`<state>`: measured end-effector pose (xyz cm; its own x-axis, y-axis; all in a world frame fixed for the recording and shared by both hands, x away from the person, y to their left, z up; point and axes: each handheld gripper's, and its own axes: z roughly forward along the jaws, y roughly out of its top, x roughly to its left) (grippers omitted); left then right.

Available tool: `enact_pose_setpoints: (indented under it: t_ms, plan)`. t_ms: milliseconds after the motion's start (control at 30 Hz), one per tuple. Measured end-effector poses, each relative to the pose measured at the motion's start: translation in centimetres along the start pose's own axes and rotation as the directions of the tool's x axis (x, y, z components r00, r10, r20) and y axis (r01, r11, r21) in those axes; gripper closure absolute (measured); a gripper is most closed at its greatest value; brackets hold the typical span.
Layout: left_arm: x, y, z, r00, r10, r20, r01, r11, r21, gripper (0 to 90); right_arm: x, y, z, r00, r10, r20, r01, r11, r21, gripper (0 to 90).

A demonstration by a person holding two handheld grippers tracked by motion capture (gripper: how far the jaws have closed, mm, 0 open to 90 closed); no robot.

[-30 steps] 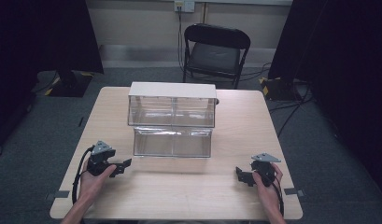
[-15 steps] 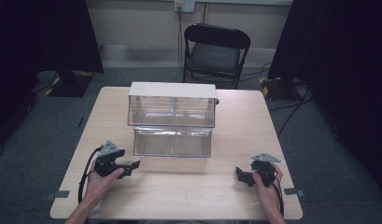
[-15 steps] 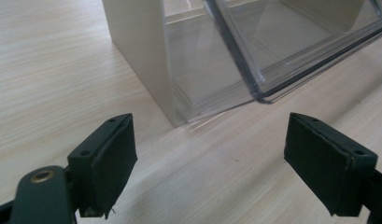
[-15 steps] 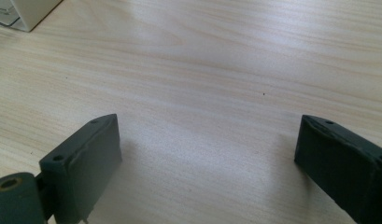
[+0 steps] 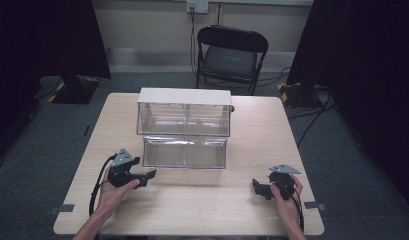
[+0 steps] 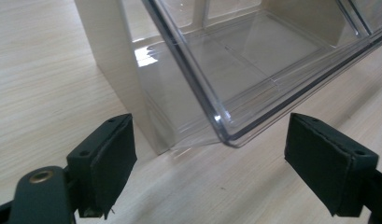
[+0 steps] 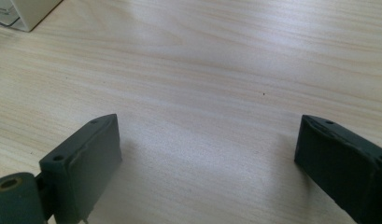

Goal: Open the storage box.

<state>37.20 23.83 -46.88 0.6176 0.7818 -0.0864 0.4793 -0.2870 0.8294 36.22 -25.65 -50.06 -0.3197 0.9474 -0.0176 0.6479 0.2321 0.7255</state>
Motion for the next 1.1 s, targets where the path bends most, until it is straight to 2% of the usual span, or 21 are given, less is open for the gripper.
enact_pose_setpoints:
  t_ms: [300,400,933,1000,1100]
  plan:
    - [-0.27,0.46,0.47,0.9999,-0.008,-0.009,0.007,0.9999,-0.014,15.4,0.00,0.00,0.00,1.0000,0.000,0.000,0.000,1.000,0.000,6.4]
    - [-0.32,0.69,0.62,1.0000,0.005,-0.005,-0.005,1.0000,-0.004,15.8,0.00,0.00,0.00,1.0000,0.001,0.000,-0.001,1.000,0.000,6.4]
    - [-0.59,0.70,0.44,0.9999,0.010,0.010,-0.009,0.9998,-0.017,17.7,-0.01,0.00,0.00,1.0000,-0.001,0.000,0.001,1.000,0.000,6.4]
    - [-0.56,0.69,0.30,0.9997,0.008,0.024,-0.008,0.9996,-0.026,16.7,-0.01,0.00,0.00,1.0000,0.000,0.000,0.000,1.000,0.000,6.4]
    - [-0.70,0.73,0.14,0.9998,0.014,0.015,-0.014,0.9995,-0.028,16.8,0.00,0.00,0.00,1.0000,0.001,0.000,-0.001,1.000,0.000,6.4]
